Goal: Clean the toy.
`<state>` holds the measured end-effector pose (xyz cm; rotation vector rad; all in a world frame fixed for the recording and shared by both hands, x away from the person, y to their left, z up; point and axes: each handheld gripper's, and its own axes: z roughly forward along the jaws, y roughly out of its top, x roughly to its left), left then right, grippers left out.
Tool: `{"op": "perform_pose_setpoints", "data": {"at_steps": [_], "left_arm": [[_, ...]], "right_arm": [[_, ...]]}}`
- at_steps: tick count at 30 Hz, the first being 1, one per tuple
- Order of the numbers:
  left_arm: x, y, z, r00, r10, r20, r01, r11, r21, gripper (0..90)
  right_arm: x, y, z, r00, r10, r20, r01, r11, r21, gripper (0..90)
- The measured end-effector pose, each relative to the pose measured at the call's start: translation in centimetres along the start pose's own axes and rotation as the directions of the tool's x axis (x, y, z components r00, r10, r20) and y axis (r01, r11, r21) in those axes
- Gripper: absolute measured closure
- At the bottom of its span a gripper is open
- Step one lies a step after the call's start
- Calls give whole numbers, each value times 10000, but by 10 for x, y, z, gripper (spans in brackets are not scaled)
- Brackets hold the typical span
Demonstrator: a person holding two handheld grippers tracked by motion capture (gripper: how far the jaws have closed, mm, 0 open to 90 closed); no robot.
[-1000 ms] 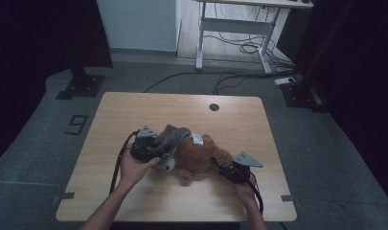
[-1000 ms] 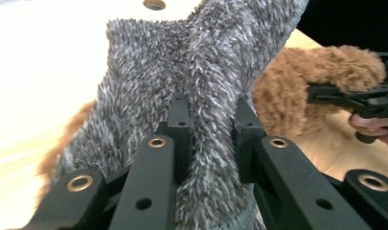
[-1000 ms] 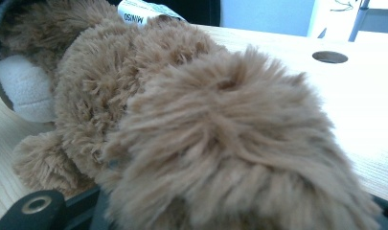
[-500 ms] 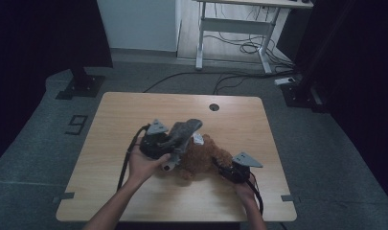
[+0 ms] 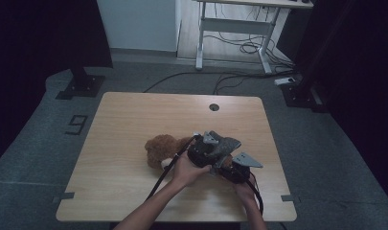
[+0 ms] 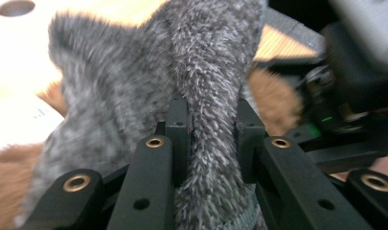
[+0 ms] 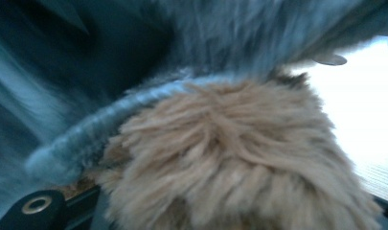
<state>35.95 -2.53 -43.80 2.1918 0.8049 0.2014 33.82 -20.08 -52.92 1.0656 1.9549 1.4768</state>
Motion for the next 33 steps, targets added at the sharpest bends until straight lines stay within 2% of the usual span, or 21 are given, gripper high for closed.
{"op": "perform_pose_setpoints", "data": {"at_steps": [4, 5, 6, 11, 12, 13, 14, 15, 16, 17, 18, 19, 21, 28, 30, 33], "left_arm": [[7, -6, 0, 9997, -239, -33, 238, 9997, -44, 750], [11, -8, -3, 9996, -169, -234, 170, 9999, 7, 755], [11, -8, -3, 9996, -169, -234, 170, 9999, 7, 758], [29, -19, -23, 9966, -535, -631, 516, 9982, -312, 763], [29, -19, -23, 9966, -535, -631, 516, 9982, -312, 763], [35, -22, -31, 9944, -510, -927, 470, 9979, -448, 763], [35, -22, -31, 9944, -510, -927, 470, 9979, -448, 763], [46, -27, -42, 9876, -547, -1473, 473, 9975, -531, 762], [46, -27, -42, 9876, -547, -1473, 473, 9975, -531, 762], [59, -33, -51, 9827, -790, -1676, 714, 9961, -511, 762], [59, -33, -51, 9827, -790, -1676, 714, 9961, -511, 762], [69, -38, -57, 9817, -1137, -1527, 1046, 9923, -661, 762], [85, -51, -69, 9807, -1713, -942, 1612, 9812, -1064, 764], [87, -61, -84, 9821, -1615, -973, 1477, 9797, -1356, 762], [91, -63, -90, 9799, -1735, -987, 1579, 9762, -1489, 762], [101, -65, -102, 9733, -1975, -1169, 1759, 9692, -1724, 758]], "right_arm": [[1, 0, 0, 9998, -149, 109, 148, 9999, 80, 548], [2, 0, 1, 9997, -184, 161, 182, 9998, 89, 548], [2, 0, 1, 9997, -184, 161, 182, 9998, 89, 548], [2, 0, 1, 9997, -139, 187, 137, 9999, 94, 550], [2, 0, 1, 9997, -139, 187, 137, 9999, 94, 550], [1, 0, 1, 9997, -145, 200, 143, 9998, 100, 551], [1, 0, 1, 9997, -145, 200, 143, 9998, 100, 551], [1, 0, 0, 9997, -134, 192, 132, 9999, 102, 551], [0, 0, 0, 9997, -133, 189, 132, 9999, 83, 551], [0, -1, 0, 9998, -111, 170, 109, 9999, 90, 551], [0, -1, 0, 9998, -111, 170, 109, 9999, 90, 551], [-1, -1, 0, 9999, -98, 112, 98, 9999, 37, 551], [0, -1, 0, 9998, -160, 73, 160, 9999, 22, 551], [1, -2, 0, 9998, -196, 48, 196, 9998, 16, 551], [1, -2, 0, 9997, -217, 55, 217, 9998, 15, 551], [1, -2, 0, 9997, -219, 52, 219, 9998, 20, 550]]}}
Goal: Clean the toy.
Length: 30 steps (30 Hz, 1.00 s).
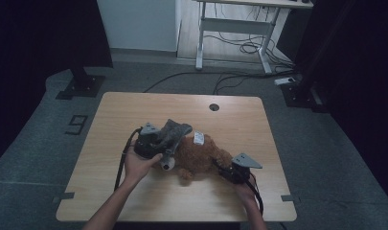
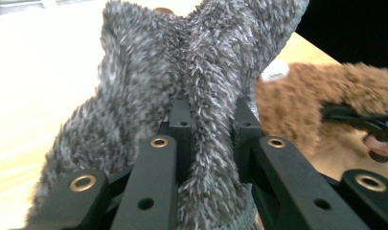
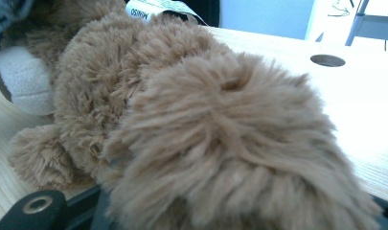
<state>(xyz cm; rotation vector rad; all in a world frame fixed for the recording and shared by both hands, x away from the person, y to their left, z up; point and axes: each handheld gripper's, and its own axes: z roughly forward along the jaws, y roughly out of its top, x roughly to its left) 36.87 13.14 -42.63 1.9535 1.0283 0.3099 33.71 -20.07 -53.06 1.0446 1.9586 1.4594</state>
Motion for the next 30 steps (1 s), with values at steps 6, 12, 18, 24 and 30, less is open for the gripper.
{"op": "perform_pose_setpoints", "data": {"at_steps": [6, 12, 18, 24, 30], "left_arm": [[28, -10, -17, 9960, -397, -800, 402, 9992, 47, 753], [52, -29, -26, 9896, -924, -1101, 949, 9953, 182, 751], [41, -19, -25, 9930, -689, -958, 698, 9975, 61, 748], [-4, 10, -4, 9985, 362, -409, -357, 9993, 109, 744], [-11, 19, 20, 9975, 489, -515, -457, 9971, 614, 739]], "right_arm": [[0, 0, 0, 10000, -6, 11, 6, 10000, 27, 551], [-1, 0, 0, 10000, 30, -10, -30, 10000, -1, 551], [-1, -1, 0, 10000, 93, 6, -93, 10000, 10, 551], [-1, -1, 0, 10000, 81, 18, -81, 10000, -10, 551], [-1, -1, -1, 10000, -28, 6, 28, 10000, 8, 551]]}}
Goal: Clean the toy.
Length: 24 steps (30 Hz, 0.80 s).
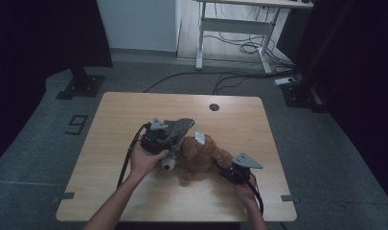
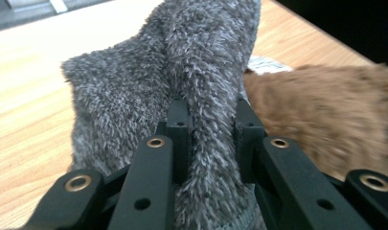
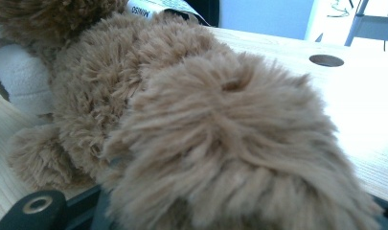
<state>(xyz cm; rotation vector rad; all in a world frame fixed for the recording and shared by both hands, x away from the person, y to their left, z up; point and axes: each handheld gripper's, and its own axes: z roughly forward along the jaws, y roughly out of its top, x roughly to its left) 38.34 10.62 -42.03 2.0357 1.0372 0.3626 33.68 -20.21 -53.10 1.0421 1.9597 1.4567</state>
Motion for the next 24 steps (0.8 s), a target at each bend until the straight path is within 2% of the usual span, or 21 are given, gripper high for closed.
{"op": "perform_pose_setpoints", "data": {"at_steps": [2, 3, 4, 7, 9, 10, 11, 12, 13, 15, 16, 18, 20, 21, 23, 24], "left_arm": [[9, -9, 9, 9994, -323, 79, 321, 9992, 249, 740], [9, -9, 9, 9994, -323, 79, 321, 9992, 249, 741], [19, -19, 7, 9960, -762, 465, 760, 9971, 73, 743], [25, -24, 0, 9944, -888, 574, 891, 9960, -32, 745], [30, -27, -9, 9951, -913, 383, 919, 9957, -143, 744], [36, -29, -17, 9955, -936, 142, 939, 9954, -187, 744], [36, -29, -17, 9955, -936, 142, 939, 9954, -187, 743], [46, -34, -25, 9944, -1046, -131, 1043, 9943, -200, 743], [46, -34, -25, 9944, -1046, -131, 1043, 9943, -200, 742], [59, -45, -32, 9915, -1216, -457, 1209, 9925, -166, 741], [69, -56, -35, 9869, -1444, -723, 1443, 9895, -59, 743], [79, -70, -33, 9822, -1593, -1000, 1636, 9859, 361, 744], [87, -87, -26, 9796, -1826, -840, 1889, 9791, 751, 743], [87, -87, -26, 9796, -1826, -840, 1889, 9791, 751, 743], [90, -96, -22, 9764, -2073, -603, 2115, 9745, 748, 743], [91, -96, -25, 9743, -2219, -393, 2238, 9731, 546, 743]], "right_arm": [[0, 0, -1, 10000, -55, -20, 55, 10000, -4, 550], [0, 0, -1, 10000, -55, -20, 55, 10000, -4, 550], [0, 0, -1, 10000, -56, -64, 56, 10000, -5, 549], [-1, 0, 0, 9999, -47, -95, 47, 10000, -9, 549], [-1, 0, 0, 9999, -46, -94, 46, 10000, -7, 549], [0, 0, -1, 10000, -67, -61, 67, 10000, 5, 549], [0, 0, -1, 10000, -67, -61, 67, 10000, 5, 549], [0, 0, -1, 10000, -69, -49, 69, 10000, 9, 549], [0, 0, -1, 10000, -69, -49, 69, 10000, 9, 549], [0, 0, -1, 10000, -69, -52, 69, 10000, 9, 549], [-1, 0, 0, 10000, -51, -52, 51, 10000, 4, 548], [-1, 0, 0, 10000, -15, -20, 15, 10000, 4, 549], [-2, 0, 0, 10000, 41, 8, -41, 10000, 4, 549], [-2, 0, 0, 10000, 41, 8, -41, 10000, 4, 549], [-2, -1, 0, 10000, 20, -6, -20, 10000, -9, 549], [-2, -1, -1, 10000, -18, -16, 18, 10000, -2, 549]]}}
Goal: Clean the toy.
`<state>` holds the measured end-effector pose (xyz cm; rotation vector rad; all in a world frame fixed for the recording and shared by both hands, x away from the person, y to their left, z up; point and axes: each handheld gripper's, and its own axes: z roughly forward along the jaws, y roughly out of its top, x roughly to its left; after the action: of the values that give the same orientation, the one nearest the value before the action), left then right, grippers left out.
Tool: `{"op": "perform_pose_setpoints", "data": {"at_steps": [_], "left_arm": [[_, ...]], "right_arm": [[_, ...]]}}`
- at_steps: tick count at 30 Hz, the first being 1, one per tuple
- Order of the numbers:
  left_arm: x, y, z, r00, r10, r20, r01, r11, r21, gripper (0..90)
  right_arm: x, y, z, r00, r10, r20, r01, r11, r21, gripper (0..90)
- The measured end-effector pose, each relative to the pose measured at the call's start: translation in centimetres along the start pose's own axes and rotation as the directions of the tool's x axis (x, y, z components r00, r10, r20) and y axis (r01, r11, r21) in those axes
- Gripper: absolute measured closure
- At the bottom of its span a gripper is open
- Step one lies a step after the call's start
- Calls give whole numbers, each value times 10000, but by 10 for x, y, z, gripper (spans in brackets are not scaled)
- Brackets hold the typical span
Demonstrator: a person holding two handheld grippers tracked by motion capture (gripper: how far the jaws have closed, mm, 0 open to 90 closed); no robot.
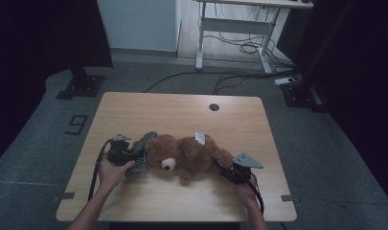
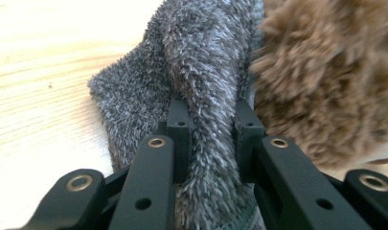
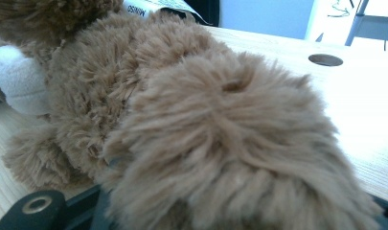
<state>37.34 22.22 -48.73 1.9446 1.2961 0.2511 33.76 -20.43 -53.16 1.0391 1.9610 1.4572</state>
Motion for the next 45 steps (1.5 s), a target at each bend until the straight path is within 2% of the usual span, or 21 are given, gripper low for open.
{"op": "perform_pose_setpoints", "data": {"at_steps": [3, 4, 5, 6, 9, 10, 11, 12, 14, 15, 18, 20, 23, 25, 28, 34, 37, 39, 43, 44, 45], "left_arm": [[-3, 7, -9, 9999, 112, 104, -108, 9994, -337, 743], [-10, 16, -17, 9996, 161, 242, -143, 9972, -735, 743], [-10, 16, -17, 9996, 161, 242, -143, 9972, -735, 743], [-21, 30, -28, 9985, 323, 438, -269, 9925, -1191, 742], [-31, 42, -34, 9970, 521, 571, -429, 9875, -1517, 742], [-45, 57, -37, 9932, 704, 929, -528, 9823, -1799, 742], [-45, 57, -37, 9932, 704, 929, -528, 9823, -1799, 741], [-59, 71, -34, 9900, 986, 1008, -791, 9802, -1816, 741], [-64, 76, -31, 9896, 1057, 976, -869, 9799, -1798, 741], [-71, 83, -26, 9876, 1271, 919, -1111, 9805, -1621, 741], [-82, 95, 1, 9877, 1295, 875, -1204, 9874, -1027, 740], [-84, 93, 17, 9891, 1336, 625, -1295, 9894, -656, 739], [-79, 84, 30, 9907, 1207, 633, -1188, 9924, -326, 740], [-76, 81, 31, 9915, 1124, 662, -1105, 9934, -310, 741], [-68, 72, 30, 9918, 801, 991, -760, 9961, -448, 744], [-71, 54, 21, 9886, 1068, 1065, -994, 9924, -720, 746], [-73, 43, 18, 9868, 1197, 1092, -1095, 9894, -949, 751], [-73, 42, 18, 9867, 1171, 1125, -1060, 9894, -996, 752], [-73, 34, 14, 9848, 1093, 1351, -942, 9890, -1138, 753], [-73, 32, 13, 9845, 1093, 1369, -934, 9887, -1173, 753], [-74, 30, 12, 9841, 1097, 1398, -932, 9885, -1192, 753]], "right_arm": [[0, 0, 0, 10000, 20, -6, -20, 10000, -38, 549], [0, -1, 1, 10000, 27, -11, -27, 10000, -55, 549], [0, -1, 1, 10000, 27, -11, -27, 10000, -55, 549], [-1, -1, 1, 10000, 34, 1, -34, 10000, -59, 549], [-1, 0, 1, 10000, 47, 25, -47, 10000, -56, 548], [-1, 0, 1, 10000, 55, 2, -55, 10000, -72, 548], [-1, 0, 1, 10000, 55, 2, -55, 10000, -72, 548], [0, 0, 1, 10000, 37, 13, -37, 10000, -76, 548], [-1, 0, 1, 10000, 48, 14, -48, 10000, -77, 548], [-1, 0, 1, 10000, 48, 14, -48, 10000, -77, 548], [-1, 0, 0, 10000, 49, -24, -49, 10000, -59, 548], [-1, 0, 0, 10000, 30, -39, -30, 10000, -55, 548], [-1, 0, 0, 10000, -14, -87, 13, 10000, -58, 548], [-1, 0, 0, 9999, -30, -102, 30, 10000, -60, 547], [-1, 0, 0, 9999, -51, -135, 50, 10000, -55, 542], [2, 3, -5, 9999, 18, -156, -18, 10000, 27, 471], [5, 12, -15, 9995, 255, -200, -257, 9997, -63, 364], [6, 15, -18, 9991, 337, -254, -340, 9994, -113, 338], [8, 30, -28, 9963, 457, -726, -472, 9987, -186, 264], [8, 39, -32, 9928, 625, -1022, -661, 9973, -325, 236], [8, 39, -32, 9928, 625, -1022, -661, 9973, -325, 236]]}}
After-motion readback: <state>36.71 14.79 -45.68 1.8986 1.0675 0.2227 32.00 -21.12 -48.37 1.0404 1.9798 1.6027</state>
